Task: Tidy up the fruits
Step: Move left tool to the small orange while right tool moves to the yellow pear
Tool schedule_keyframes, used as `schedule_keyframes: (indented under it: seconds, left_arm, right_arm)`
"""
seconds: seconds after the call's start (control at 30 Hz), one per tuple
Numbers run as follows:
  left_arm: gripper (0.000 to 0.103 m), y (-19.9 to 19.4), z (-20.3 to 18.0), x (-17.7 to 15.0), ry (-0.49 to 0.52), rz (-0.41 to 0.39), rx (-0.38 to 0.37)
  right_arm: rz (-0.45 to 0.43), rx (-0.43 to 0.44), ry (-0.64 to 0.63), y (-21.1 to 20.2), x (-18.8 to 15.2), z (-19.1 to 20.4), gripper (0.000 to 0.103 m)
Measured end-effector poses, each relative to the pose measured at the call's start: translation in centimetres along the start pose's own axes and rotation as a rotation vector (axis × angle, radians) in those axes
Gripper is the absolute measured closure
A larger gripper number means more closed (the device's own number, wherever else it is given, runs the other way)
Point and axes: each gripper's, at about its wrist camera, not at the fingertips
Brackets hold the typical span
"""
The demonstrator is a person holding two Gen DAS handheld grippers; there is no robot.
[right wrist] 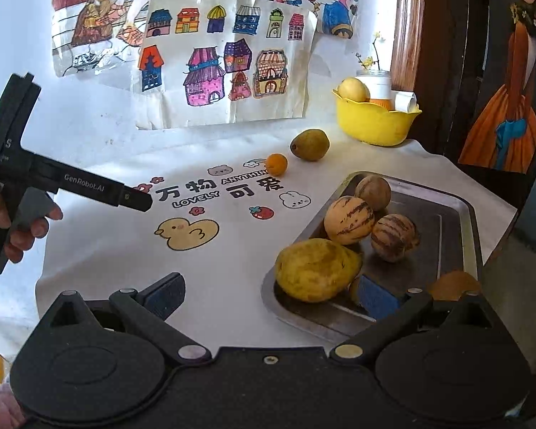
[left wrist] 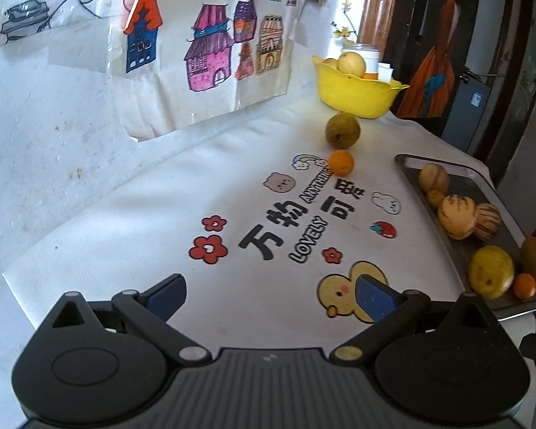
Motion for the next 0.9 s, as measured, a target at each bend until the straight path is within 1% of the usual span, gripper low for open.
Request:
schedule_keyframes:
  seconds: [0.17,0.33,0.47,0.6,0.67,0.8,0.9]
  left_arm:
    - [0.000,0.7,0.1,0.7,0.003,-0.005,0.002]
    - [0.000,1.5,-0.5,1.8,0.020,-0.025,-0.001]
    - [0.000,2.1,-1.4,2.6,0.046,-0.045,-0.003]
    - [0.000,3.0,-2.3,3.2,0.056,-0.047,-0.012]
    - [0.000,3.6,-2.9,3.6,0.059,-0.044,-0.027]
    - [0.000,5.0,-3.5,4.7,0.017,-0.044,-0.113]
    - [0.000,6.4,-4.3,5.6,0.000,-0.053,-0.127]
  right_arm:
    - [0.024,0.028,0.030,0.9,1.5,-1.0,0.001]
    - [0.014,0.069,0.042,1.2,4.3,-2.1,0.001]
    - [-0.002,0.072,0.053,1.8,6.8,-3.4,0.001]
    - [-0.002,0.062,0.091,3.2,9.2,-5.2,0.001]
    - [0.012,0.074,0.128,4.3,10.3,-6.2,0.001]
    - [0.061,0.079,0.184,6.8,12.2,-8.0,0.001]
    - [0.098,0.083,0.245,9.0,13.4,-9.3,0.001]
Point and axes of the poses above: each gripper's, at about its wrist camera, not at the fingertips, and y roughly the way its jaws point, z to its left, x to its top, and after that the axes turned 9 degrees about -z, right-handed
